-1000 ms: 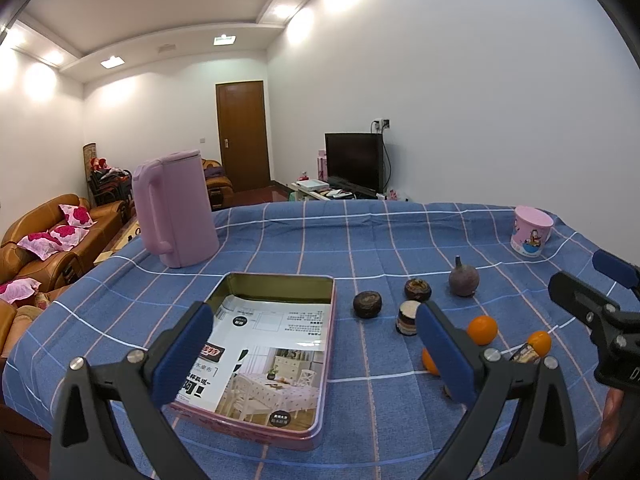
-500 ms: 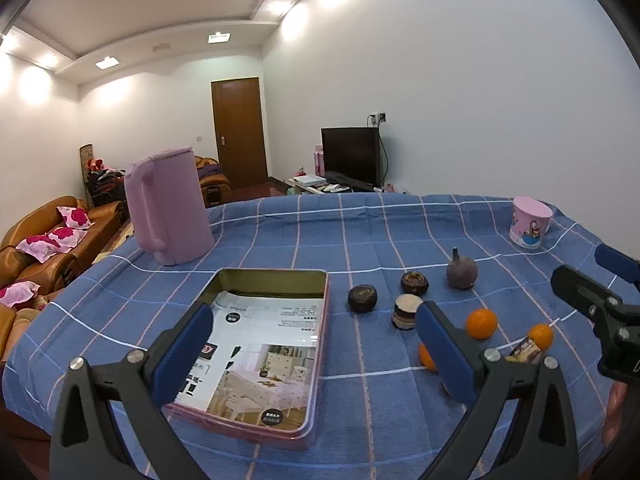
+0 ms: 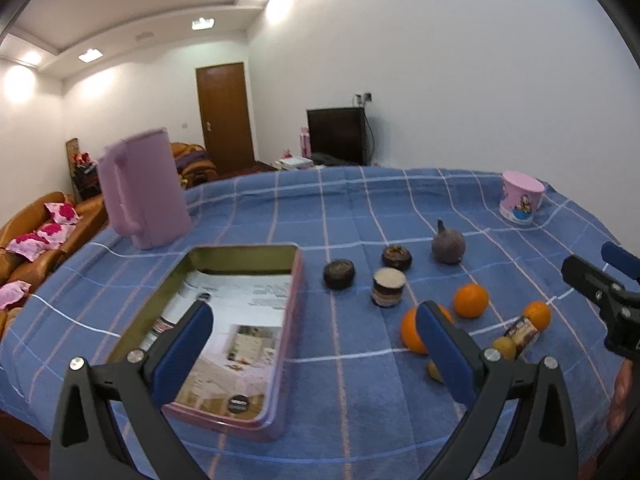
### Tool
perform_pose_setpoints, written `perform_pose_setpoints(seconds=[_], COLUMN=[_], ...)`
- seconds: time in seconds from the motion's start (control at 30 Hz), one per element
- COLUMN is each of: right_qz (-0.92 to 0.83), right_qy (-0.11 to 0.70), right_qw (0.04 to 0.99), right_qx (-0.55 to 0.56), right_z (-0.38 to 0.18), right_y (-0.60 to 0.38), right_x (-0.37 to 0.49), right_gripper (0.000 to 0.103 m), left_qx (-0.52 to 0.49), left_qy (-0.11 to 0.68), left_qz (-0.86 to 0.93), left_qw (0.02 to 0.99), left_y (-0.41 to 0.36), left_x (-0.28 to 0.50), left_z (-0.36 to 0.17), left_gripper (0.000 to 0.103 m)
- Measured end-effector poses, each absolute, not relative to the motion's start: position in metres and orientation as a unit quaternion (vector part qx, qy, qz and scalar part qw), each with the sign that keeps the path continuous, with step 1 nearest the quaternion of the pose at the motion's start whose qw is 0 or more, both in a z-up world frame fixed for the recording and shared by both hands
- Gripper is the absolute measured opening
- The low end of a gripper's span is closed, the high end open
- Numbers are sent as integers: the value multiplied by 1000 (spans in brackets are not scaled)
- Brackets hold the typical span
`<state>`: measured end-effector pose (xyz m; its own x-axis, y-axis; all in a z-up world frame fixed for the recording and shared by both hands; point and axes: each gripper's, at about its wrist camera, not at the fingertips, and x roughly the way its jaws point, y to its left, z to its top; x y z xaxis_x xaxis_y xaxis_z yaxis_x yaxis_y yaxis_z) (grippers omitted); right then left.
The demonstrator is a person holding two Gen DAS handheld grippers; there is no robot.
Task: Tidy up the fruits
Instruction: 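Grasp a brown kiwi with the left tool while the right tool grasps an orange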
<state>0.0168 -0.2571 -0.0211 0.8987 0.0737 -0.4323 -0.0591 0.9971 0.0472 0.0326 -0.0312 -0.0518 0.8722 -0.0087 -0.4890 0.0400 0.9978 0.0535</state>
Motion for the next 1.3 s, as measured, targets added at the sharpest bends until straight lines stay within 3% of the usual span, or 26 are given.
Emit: perform_pose_setpoints(seconds=[0.27, 0.33, 0.4, 0.43, 0.6, 0.7, 0.93, 1.07, 1.3], right_qz=[-11, -15, -17, -16, 7, 25, 41, 41, 67], right_qy=[248, 258, 273, 279, 296, 308, 327, 339, 366], right_qw=[968, 965, 960, 959, 954, 950, 943, 938, 927], right_qx=[41, 48, 53, 55, 55, 52, 49, 57, 40], right_z=[-45, -51, -57, -59, -66, -67, -71, -74, -79], right_y=[-300, -306, -312, -313, -308, -303, -295, -296, -287], right_x=[20, 22, 28, 28, 34, 39, 49, 54, 62], right_gripper=[101, 96, 80, 78, 76, 71, 69, 58, 58], left_qx=[36, 43, 50, 53, 62, 64, 71, 75, 80], left_qy=[284, 288, 293, 294, 314, 323, 332, 341, 359], left_qz=[-47, -55, -66, -70, -85, -90, -104, -116, -137], left_qw=[957, 955, 953, 952, 944, 940, 935, 930, 920], left_y=[-55, -63, -72, -76, -87, -91, -98, -104, -109], left_x=[39, 39, 39, 39, 45, 48, 51, 53, 58], left_z=[-73, -76, -80, -81, -90, -92, -92, -94, -98], left_gripper=[103, 102, 102, 101, 92, 90, 82, 73, 68])
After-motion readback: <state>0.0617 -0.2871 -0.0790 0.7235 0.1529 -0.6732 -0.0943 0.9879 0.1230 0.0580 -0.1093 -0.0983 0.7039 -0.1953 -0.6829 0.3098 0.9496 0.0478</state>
